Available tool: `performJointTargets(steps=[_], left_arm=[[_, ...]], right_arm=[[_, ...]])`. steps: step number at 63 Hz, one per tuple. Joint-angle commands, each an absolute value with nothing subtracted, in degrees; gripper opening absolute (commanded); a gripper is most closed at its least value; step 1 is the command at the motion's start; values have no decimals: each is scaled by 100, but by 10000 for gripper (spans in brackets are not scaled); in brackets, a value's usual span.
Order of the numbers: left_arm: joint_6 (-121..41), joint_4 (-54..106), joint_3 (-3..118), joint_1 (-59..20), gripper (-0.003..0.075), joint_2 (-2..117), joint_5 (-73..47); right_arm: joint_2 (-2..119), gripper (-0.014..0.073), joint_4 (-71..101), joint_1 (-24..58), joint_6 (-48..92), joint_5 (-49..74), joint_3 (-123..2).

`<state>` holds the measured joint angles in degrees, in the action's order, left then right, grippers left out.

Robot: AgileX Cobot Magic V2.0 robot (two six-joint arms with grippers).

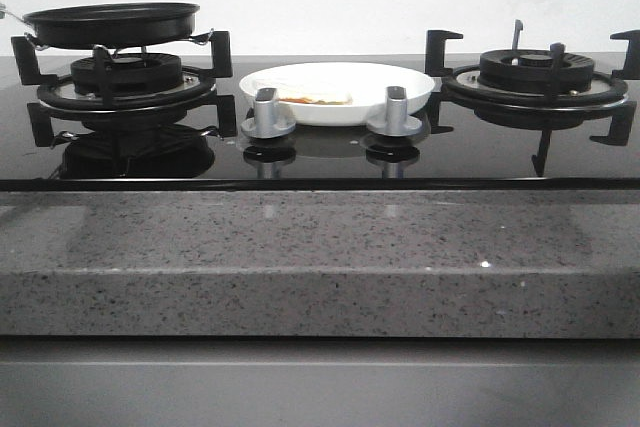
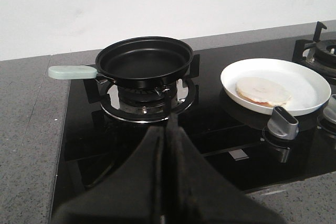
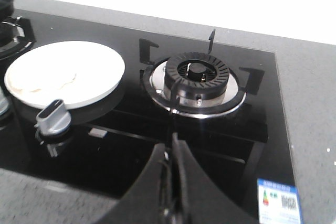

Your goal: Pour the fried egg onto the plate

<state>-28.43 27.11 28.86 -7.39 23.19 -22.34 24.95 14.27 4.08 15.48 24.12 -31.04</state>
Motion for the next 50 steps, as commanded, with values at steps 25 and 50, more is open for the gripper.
performJointTargets(steps=[25,50], left_arm=[[-2799,2831,3024,-777,-20,2370,-1814],[-2799,2831,3024,-777,-20,2370,-1814]], right_arm=[[721,-118,1539,413,1614,1508,-2103],[721,-118,1539,413,1614,1508,-2103]])
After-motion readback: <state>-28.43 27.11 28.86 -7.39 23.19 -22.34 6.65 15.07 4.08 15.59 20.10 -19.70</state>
